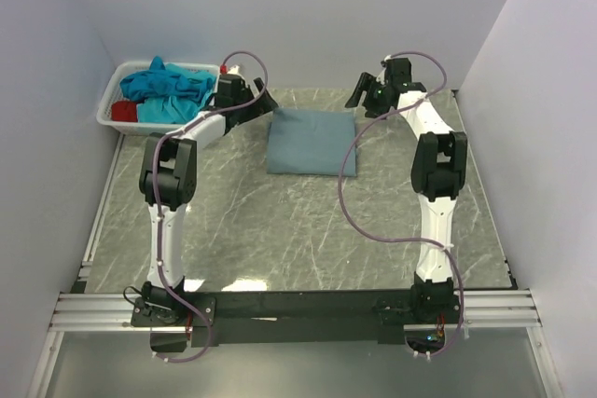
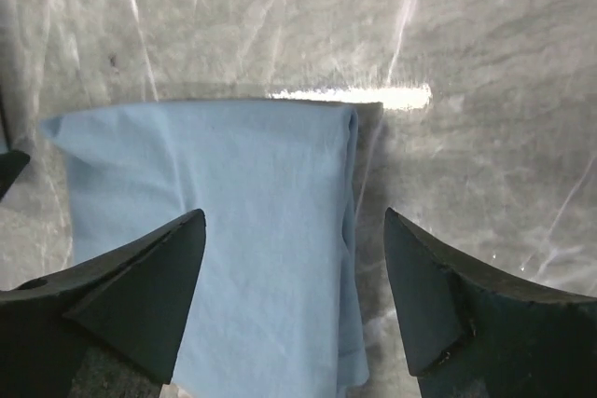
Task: Fold and stack the t-shirts
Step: Fold the tshirt
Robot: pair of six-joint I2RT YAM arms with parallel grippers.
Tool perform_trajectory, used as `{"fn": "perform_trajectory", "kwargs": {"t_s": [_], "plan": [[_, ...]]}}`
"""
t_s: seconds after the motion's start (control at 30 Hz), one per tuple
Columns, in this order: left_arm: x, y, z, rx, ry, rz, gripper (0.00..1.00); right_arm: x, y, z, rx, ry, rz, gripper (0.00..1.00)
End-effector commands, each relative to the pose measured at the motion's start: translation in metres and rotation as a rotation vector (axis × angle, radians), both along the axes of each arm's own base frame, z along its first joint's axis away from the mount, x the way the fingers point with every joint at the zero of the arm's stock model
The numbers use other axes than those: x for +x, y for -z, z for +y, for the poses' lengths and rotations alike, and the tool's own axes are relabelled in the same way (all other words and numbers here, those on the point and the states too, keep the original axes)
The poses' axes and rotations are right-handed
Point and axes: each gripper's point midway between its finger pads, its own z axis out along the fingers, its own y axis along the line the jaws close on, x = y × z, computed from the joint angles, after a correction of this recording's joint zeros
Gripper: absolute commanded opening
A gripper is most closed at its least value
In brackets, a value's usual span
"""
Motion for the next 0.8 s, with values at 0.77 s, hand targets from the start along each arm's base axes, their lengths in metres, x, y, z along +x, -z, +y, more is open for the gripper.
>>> {"fn": "perform_trajectory", "kwargs": {"t_s": [0.77], "plan": [[-0.190,-0.070,0.071,0.014,-0.152,-0.049,1.00,-0.096,0.011,0.009,-0.254,0.003,0.054,0.81]]}}
